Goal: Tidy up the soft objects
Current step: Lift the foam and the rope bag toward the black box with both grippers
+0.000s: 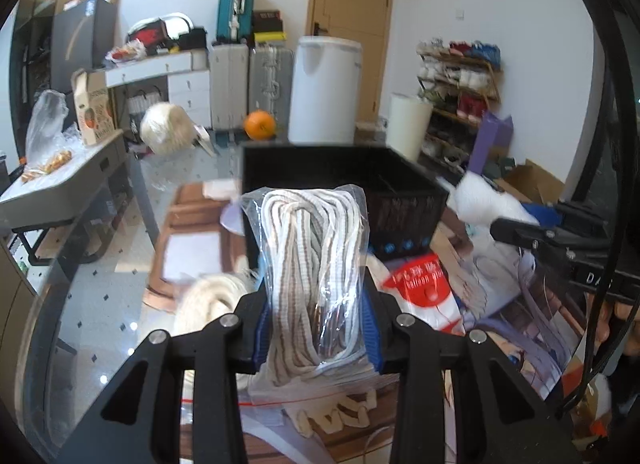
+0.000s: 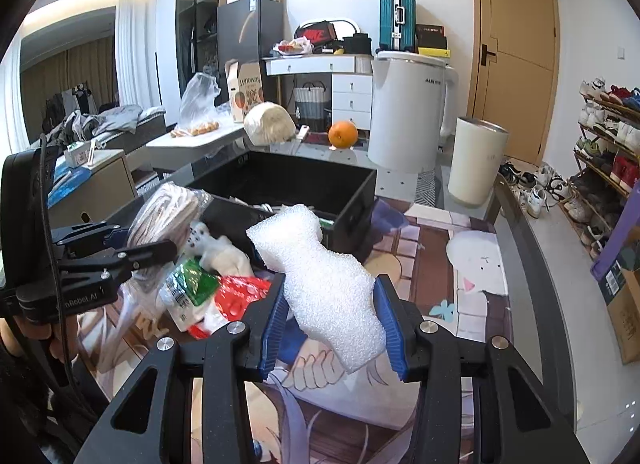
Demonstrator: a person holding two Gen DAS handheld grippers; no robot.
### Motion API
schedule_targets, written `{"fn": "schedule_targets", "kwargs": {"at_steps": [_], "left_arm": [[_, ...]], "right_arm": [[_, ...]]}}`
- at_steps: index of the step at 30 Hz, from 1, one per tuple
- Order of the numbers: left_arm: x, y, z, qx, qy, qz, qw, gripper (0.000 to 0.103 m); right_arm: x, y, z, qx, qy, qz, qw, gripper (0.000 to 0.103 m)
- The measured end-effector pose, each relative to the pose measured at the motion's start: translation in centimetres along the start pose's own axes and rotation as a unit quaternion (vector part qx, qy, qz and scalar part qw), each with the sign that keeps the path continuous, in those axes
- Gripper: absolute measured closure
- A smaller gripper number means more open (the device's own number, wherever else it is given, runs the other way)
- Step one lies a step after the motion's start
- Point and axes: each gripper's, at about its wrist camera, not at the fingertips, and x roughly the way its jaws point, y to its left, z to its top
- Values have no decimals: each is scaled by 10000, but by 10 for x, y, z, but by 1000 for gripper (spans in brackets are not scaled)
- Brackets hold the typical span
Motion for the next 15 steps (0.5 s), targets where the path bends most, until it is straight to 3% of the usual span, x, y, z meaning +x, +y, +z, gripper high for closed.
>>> {"fn": "schedule_targets", "kwargs": {"at_steps": [3,15], "left_arm": [[-11,5,4,-28,-223,27,9997,67],[-14,21,30,-72,-463,103,9988,67]], "right_arm": [[-6,3,3,1,-95,14,10000,60],[-16,16,30,-111,-357,101,9993,60]]}}
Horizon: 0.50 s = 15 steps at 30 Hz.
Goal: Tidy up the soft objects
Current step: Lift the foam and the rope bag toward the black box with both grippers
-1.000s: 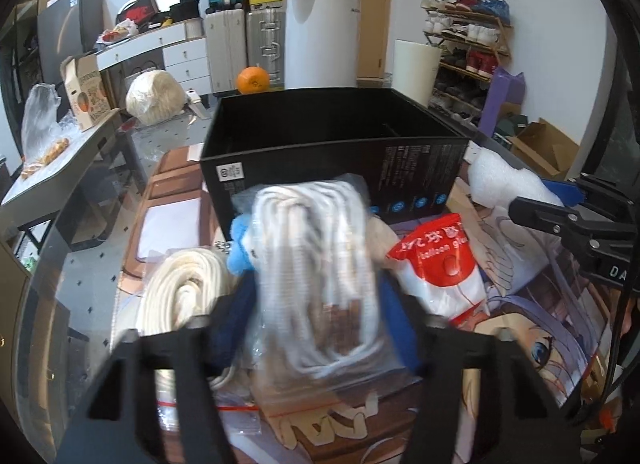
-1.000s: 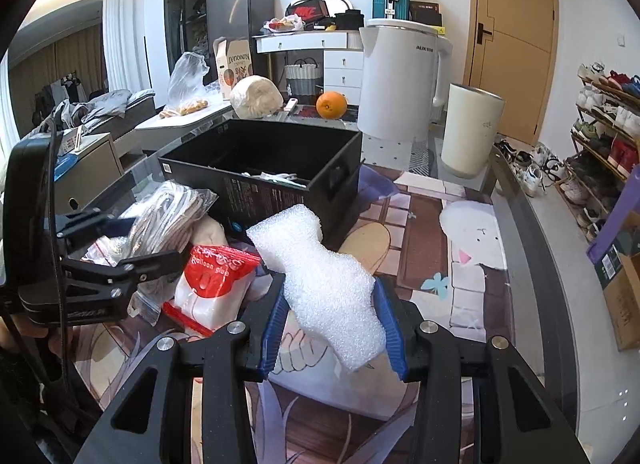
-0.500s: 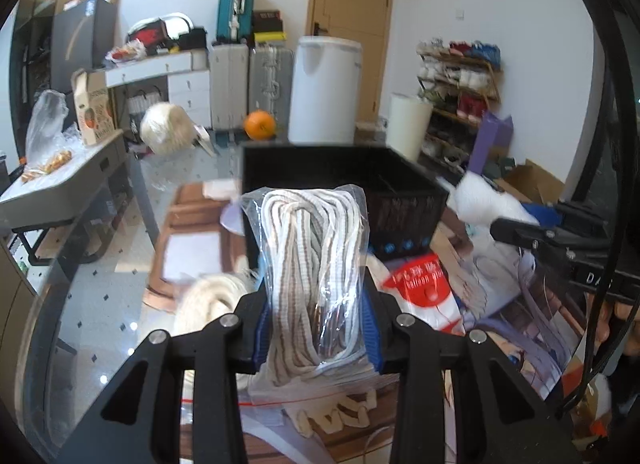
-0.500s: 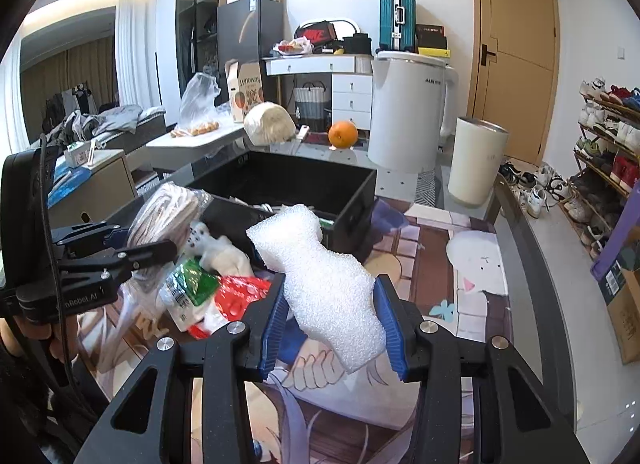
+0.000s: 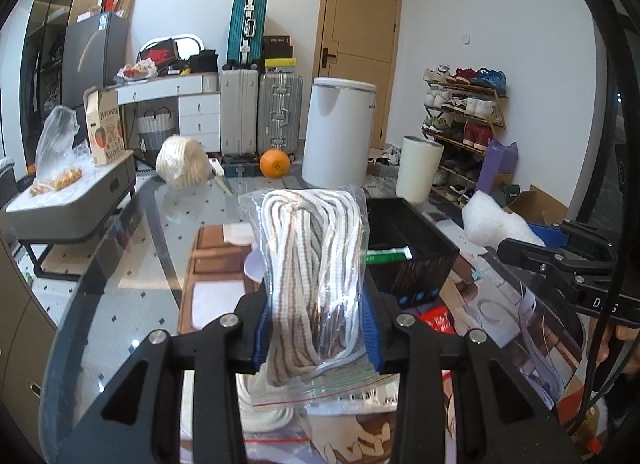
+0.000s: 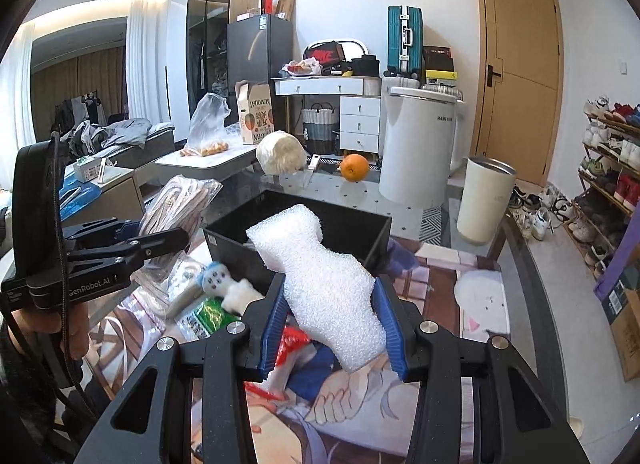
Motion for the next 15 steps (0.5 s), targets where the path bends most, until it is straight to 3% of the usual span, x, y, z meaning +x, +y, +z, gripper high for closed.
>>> {"fn": "schedule_targets", "kwargs": {"at_steps": [15], "left_arm": [[23,-4,31,298,-92,-210,9993,67]], "right_arm": [[29,-7,27,55,10,103,9999,60]]}}
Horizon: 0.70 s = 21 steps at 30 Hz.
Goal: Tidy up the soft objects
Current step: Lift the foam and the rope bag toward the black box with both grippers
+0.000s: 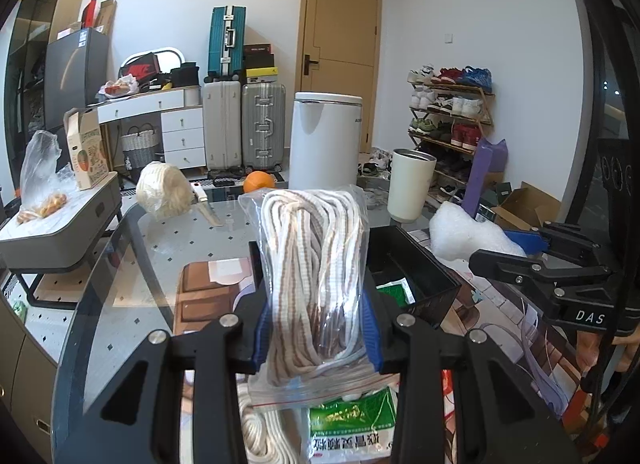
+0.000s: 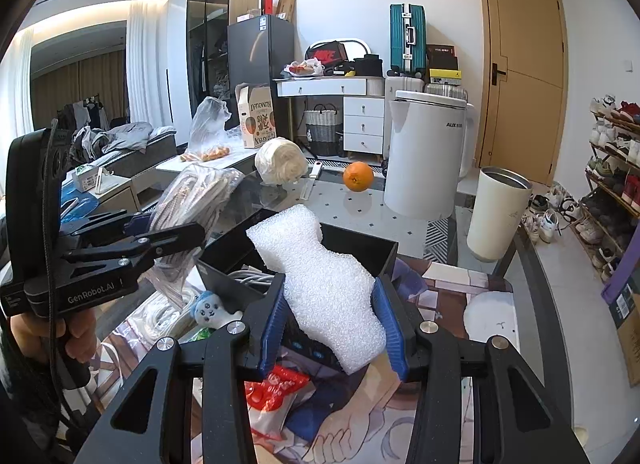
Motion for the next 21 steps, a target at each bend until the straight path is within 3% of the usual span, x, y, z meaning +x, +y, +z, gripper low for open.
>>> {"fn": "schedule_targets", "kwargs": {"at_steps": [21], "left_arm": [[44,9,18,124,292,-21,9995,67]], "right_arm": [[46,-8,27,-118,250,-57,9996,60]]}}
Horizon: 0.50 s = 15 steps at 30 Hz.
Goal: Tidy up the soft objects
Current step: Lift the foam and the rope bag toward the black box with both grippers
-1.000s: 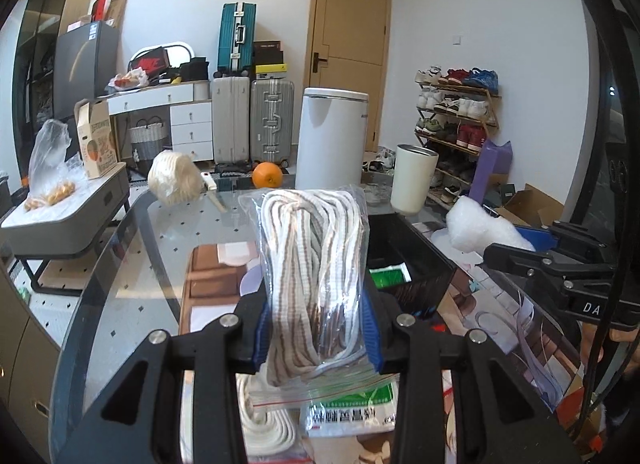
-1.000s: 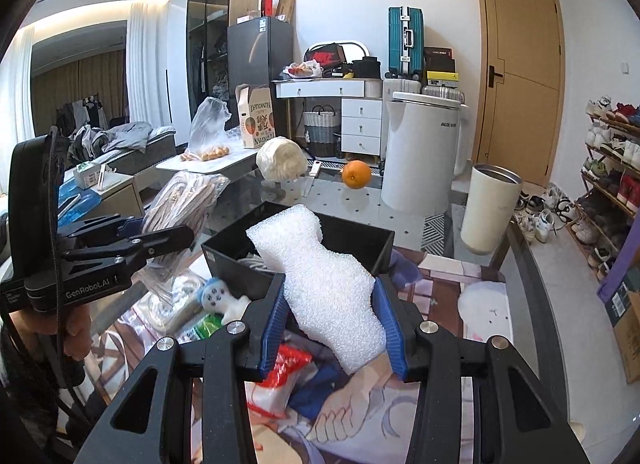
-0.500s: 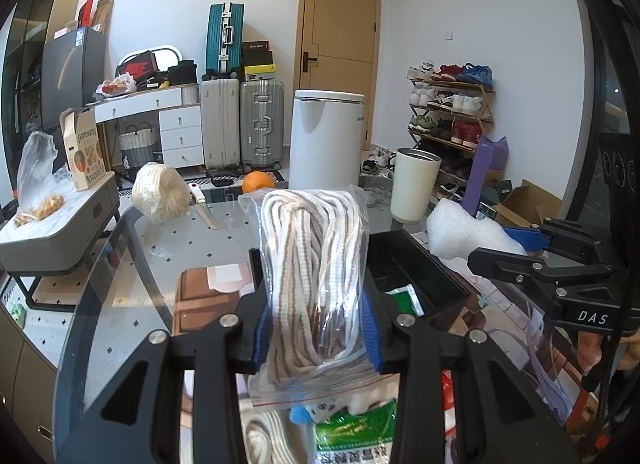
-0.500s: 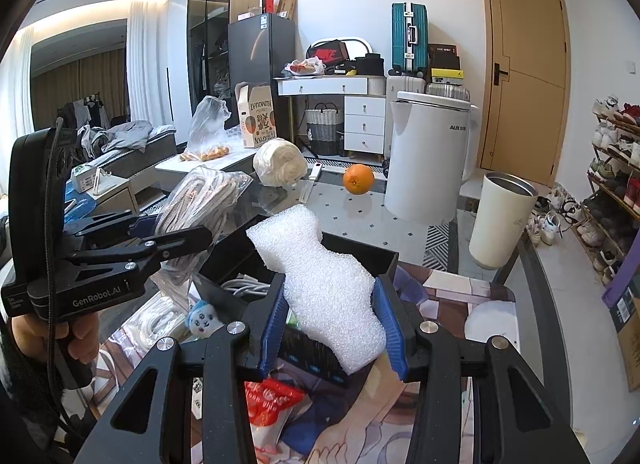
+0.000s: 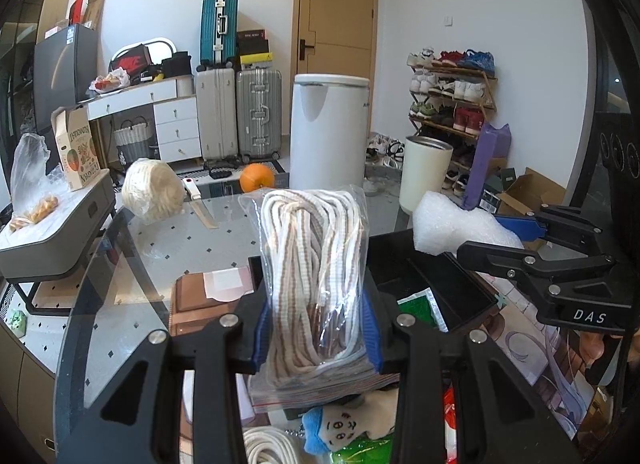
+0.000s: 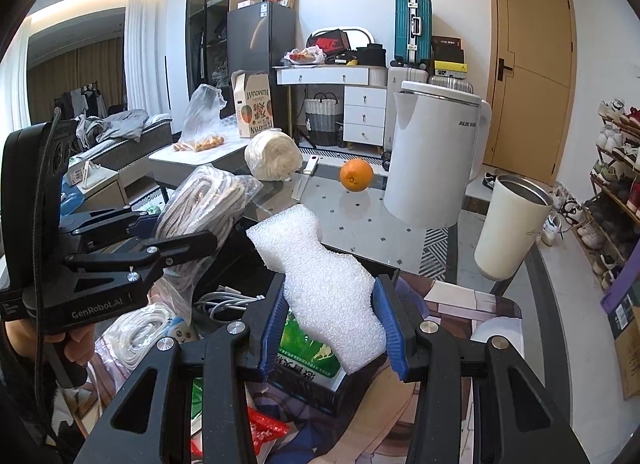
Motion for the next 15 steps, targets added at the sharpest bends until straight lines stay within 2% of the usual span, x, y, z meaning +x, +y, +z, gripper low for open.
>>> {"fn": "schedule_targets", "kwargs": {"at_steps": [15], "left_arm": [[35,-2,6,43,72,-71,9999,67]], "right_arm": [[21,-14,3,68,117,-167,9998,60]]}}
